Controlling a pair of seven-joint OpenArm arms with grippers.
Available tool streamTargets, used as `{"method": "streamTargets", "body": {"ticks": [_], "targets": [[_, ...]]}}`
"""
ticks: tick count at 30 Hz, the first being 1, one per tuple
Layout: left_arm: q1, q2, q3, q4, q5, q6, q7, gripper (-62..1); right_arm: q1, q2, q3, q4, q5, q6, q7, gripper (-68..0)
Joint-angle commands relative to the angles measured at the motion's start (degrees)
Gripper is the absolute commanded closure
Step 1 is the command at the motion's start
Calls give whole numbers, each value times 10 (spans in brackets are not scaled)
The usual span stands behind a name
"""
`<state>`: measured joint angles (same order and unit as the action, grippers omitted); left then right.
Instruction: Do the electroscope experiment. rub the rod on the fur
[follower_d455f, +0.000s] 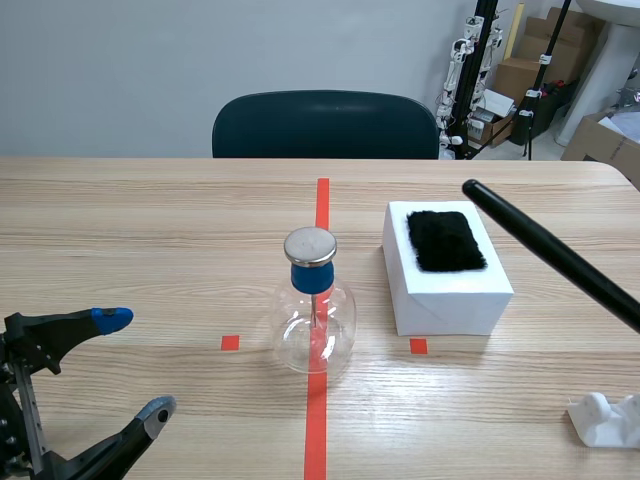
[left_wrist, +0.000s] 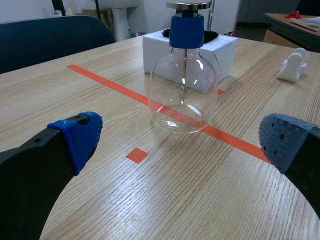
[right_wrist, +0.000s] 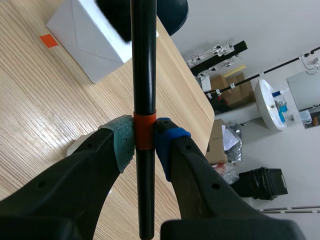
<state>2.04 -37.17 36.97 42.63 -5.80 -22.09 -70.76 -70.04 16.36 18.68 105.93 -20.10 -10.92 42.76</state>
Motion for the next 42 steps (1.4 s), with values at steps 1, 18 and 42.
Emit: {"method": "streamTargets", "body": {"ticks": [1, 18, 42], "targets": [[-1, 0, -2, 11, -4, 1, -10, -623, 1, 2, 5, 9, 9, -7, 5, 2], [-1, 0, -2, 11, -4, 1, -10, -623, 2, 2, 5, 9, 8, -7, 5, 2], [-1, 0, -2, 11, -4, 1, -10, -623, 19, 25, 52, 9, 41, -17, -17, 2]]}}
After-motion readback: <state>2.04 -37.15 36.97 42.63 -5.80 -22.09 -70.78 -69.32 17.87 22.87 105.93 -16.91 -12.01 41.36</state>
